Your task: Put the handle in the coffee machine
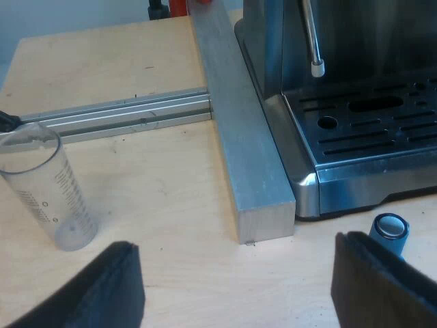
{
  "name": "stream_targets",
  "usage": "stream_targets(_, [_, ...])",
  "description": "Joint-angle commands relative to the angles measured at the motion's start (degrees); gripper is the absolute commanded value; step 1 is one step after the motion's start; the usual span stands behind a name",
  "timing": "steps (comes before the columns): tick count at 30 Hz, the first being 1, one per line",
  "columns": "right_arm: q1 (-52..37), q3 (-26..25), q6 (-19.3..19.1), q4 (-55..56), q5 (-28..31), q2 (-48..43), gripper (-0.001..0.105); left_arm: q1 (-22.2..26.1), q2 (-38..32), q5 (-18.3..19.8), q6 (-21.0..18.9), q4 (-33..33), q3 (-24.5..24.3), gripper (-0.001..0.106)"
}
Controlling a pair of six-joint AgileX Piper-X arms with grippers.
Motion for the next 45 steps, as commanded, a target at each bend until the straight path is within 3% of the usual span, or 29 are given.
stream_targets(1, [-0.12,-0.11,-0.38,-0.32,0.00,-2.18,0.069,0.03,-7.60,-0.44,0.10,-0.94,0.06,0.061])
stream_targets(8, [-0.12,-0.11,-0.15,-0.32,0.00,-2.18,0.069,0.03,-7.60,0.16,0.47,-0.94,0.06,0.061])
stream_targets(16, [-0.12,-0.28,0.64,-0.79,0.99,-1.35,0.069,0.03,-7.08,6.43,3.69,0.12,-1.09,0.061])
stream_targets(20, [-0.12,-2.82,0.64,3.16,-3.66,3.85,0.069,0.03,-3.19,7.33,6.35,3.15,-3.28,0.062])
stream_targets(22, [-0.12,-4.11,0.64,4.83,-5.59,6.47,0.069,0.03,-1.13,9.67,6.35,4.02,-4.02,0.065])
stream_targets(23, [-0.12,-5.46,-0.62,6.45,-7.89,9.65,0.069,0.03,1.49,12.58,6.35,4.48,-4.73,0.068])
stream_targets(26, [-0.12,-8.61,-3.53,8.63,-12.30,15.58,0.069,0.03,6.62,16.02,6.35,5.21,-6.23,0.071])
stream_targets(33, [5.85,-15.91,-5.83,11.03,-17.15,30.24,0.069,0.03,19.10,30.37,9.95,5.31,-8.69,0.072])
stream_targets(37, [10.70,-18.85,-5.83,13.28,-16.89,35.89,0.069,0.03,23.23,33.82,10.37,5.31,-9.80,0.072])
stream_targets(39, [14.61,-20.43,-5.83,13.93,-16.39,39.42,0.069,-0.76,26.56,36.90,13.12,5.31,-10.65,0.073])
stream_targets(45, [24.67,-21.69,-3.82,13.66,-9.53,46.76,0.069,-6.82,31.67,37.37,16.98,5.31,-11.03,0.073])
